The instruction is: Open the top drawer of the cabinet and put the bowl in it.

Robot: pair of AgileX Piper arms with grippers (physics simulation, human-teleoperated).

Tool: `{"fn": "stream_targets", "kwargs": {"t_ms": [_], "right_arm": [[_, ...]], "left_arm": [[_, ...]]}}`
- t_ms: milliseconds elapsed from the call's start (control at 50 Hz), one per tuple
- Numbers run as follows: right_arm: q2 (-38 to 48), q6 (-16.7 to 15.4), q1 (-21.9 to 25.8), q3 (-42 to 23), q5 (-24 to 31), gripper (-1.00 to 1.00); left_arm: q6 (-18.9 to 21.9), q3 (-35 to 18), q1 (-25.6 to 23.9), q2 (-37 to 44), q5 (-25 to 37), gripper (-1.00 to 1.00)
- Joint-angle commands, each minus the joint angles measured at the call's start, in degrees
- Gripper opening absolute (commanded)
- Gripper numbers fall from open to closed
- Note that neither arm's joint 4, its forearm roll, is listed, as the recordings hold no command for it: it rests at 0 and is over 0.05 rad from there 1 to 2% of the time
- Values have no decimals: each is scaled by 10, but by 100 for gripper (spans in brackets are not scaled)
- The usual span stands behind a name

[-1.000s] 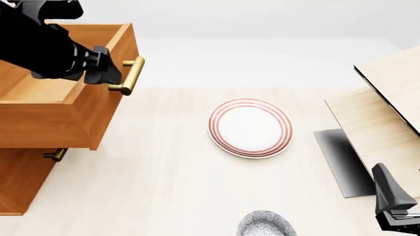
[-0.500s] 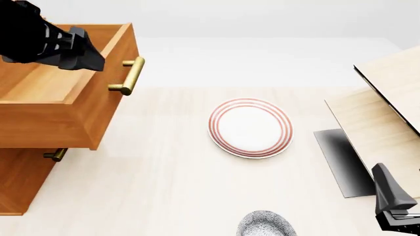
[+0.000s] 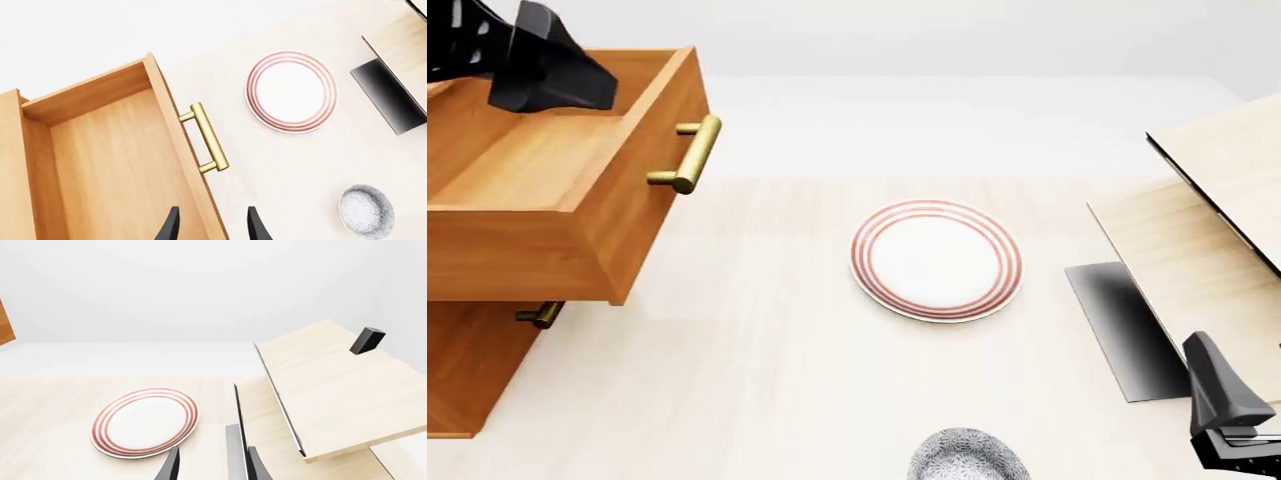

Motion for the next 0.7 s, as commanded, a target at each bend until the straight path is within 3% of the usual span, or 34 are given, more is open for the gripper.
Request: {"fn": "stream_targets", "kwargs": {"t_ms": [20,260,360,660,700], "right_arm": [[0,0,0,0,0,100],[0,0,-1,0,0,100],[0,0,-1,0,0,100],[0,0,0,0,0,100],[-1,0,0,0,0,100]], "left_arm": [[19,-13,-26,-17,1,100],[20,15,-60,-26,-17,100],[0,19,-89,-22,-26,100],[16,47,-115,-29,-36,100],[-7,34,-154,-9,-44,100]]}}
